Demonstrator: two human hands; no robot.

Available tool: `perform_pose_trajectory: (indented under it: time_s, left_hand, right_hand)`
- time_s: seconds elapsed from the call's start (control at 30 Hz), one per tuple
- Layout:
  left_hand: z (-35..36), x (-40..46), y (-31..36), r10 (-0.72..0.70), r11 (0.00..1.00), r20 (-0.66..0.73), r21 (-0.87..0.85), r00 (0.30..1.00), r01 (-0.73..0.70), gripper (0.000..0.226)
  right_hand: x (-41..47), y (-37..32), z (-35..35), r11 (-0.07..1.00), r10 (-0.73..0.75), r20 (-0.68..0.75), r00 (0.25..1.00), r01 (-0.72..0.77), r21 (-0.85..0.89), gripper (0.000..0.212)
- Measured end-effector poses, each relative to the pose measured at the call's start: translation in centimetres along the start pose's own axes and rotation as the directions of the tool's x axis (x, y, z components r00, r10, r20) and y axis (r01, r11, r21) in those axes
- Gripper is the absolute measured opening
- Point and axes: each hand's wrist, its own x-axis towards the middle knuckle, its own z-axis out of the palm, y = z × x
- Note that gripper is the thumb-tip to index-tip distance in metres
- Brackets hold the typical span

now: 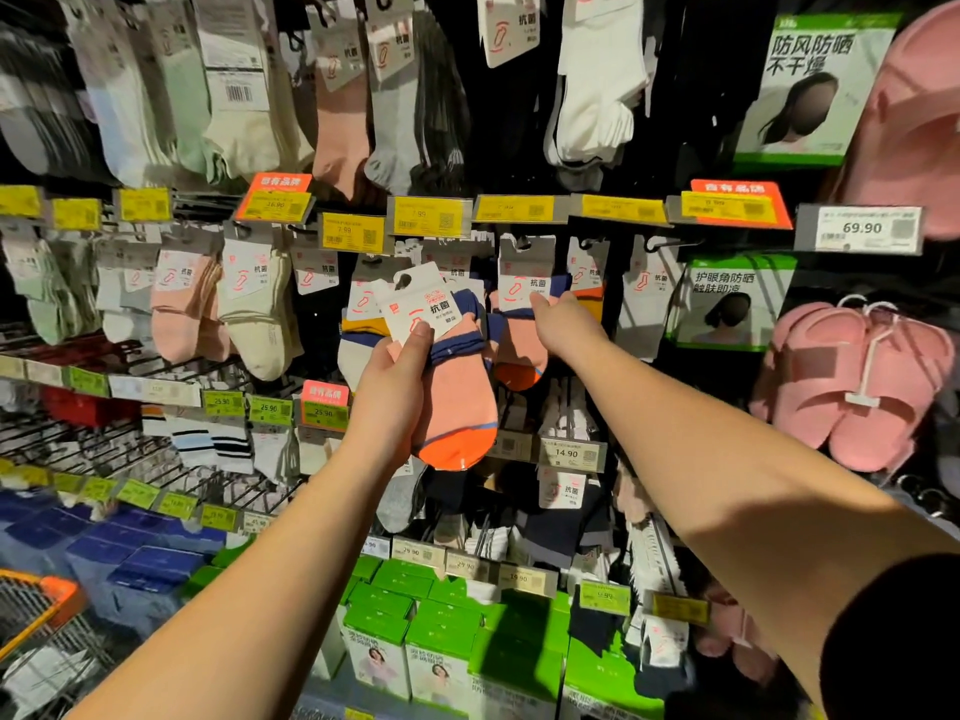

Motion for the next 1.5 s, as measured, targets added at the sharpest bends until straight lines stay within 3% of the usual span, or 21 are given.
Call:
perform_pose_trajectory:
  time_s: [0.1, 0.17, 0.27, 0.37, 0.47, 0.6, 0.7, 0.8, 0.93, 1.07, 1.23, 1.5]
  left_hand:
    - [0.0, 0.1, 0.1, -0.009, 1.000, 0.006, -0.011, 1.000, 0.009, 0.056]
    - [-0.1, 0.1, 0.2, -0.001, 1.000, -0.007, -0.020, 1.000, 0.001, 0.048]
    - [-0.3, 0.1, 0.3, 0.009, 0.999, -0.007, -0.049, 1.000, -0.009, 0.042]
    - [-0.5, -0.2, 0.5, 0.027, 0.999, -0.032, -0.028, 0.999, -0.028, 0.027]
    - [-0.8, -0.8, 0.6, 0.039, 0.999, -0.059, -0.007, 0.998, -0.039, 0.029]
    - [-1.3, -0.8, 0.0, 0.040, 0.999, -0.064, -0.001, 0.997, -0.040, 0.021]
    - [-1.1, -1.0, -0.5, 0.048, 0.999, -0.050, 0.012, 0.998, -0.047, 0.025]
    - [-0.5, -1.5, -0.6, 0.064, 0.998, -0.059, 0.025, 0.996, -0.062, 0.021]
    - [0.4, -2.3, -1.0, 0.099, 0.989, -0.051, 0.116, 0.994, -0.093, 0.024]
    - [0.6, -2.1, -1.5, 0.124, 0.974, -0.038, 0.198, 0.992, -0.114, 0.041]
    - [0.9, -1.8, -1.5, 0.091, 0.980, -0.007, 0.178, 0.996, -0.088, 0.033]
    - [0.6, -1.0, -1.8, 0.038, 0.995, -0.101, 0.097, 0.994, -0.029, 0.020]
  right_hand:
    - [0.1, -0.7, -0.4, 0.994, -0.016, 0.044, 0.999, 0.020, -0.104, 0.052]
    - [-0.1, -1.1, -0.3, 0.997, 0.017, 0.027, 0.999, -0.014, -0.081, 0.052]
    - [0.1, -0.8, 0.0, 0.997, 0.072, 0.021, 0.997, -0.072, 0.030, 0.073]
    - [-0.1, -0.2, 0.0, 0.992, 0.065, 0.010, 0.998, -0.066, 0.107, 0.084]
    - [-1.4, 0.4, -0.2, 0.971, 0.087, -0.020, 0.996, -0.080, 0.225, 0.091]
    - [-5.6, 0.4, -0.6, 0.890, 0.039, -0.146, 0.989, 0.032, 0.454, 0.054]
    - [-9.9, -0.2, -0.2, 0.790, -0.084, -0.095, 0.992, 0.124, 0.600, 0.026]
    - [-13.6, -0.2, 1.6, 0.758, -0.208, -0.019, 0.978, 0.173, 0.629, 0.029]
    - [-15.9, 0.5, 3.3, 0.735, -0.230, 0.056, 0.972, 0.135, 0.664, 0.038]
    - [-16.0, 0.9, 3.6, 0.606, -0.247, 0.154, 0.957, 0.029, 0.795, 0.022]
    - [-15.2, 1.2, 3.5, 0.611, -0.209, 0.129, 0.969, 0.026, 0.792, 0.012]
    - [-13.6, 1.7, 2.5, 0.465, -0.094, 0.141, 0.985, -0.082, 0.882, 0.014]
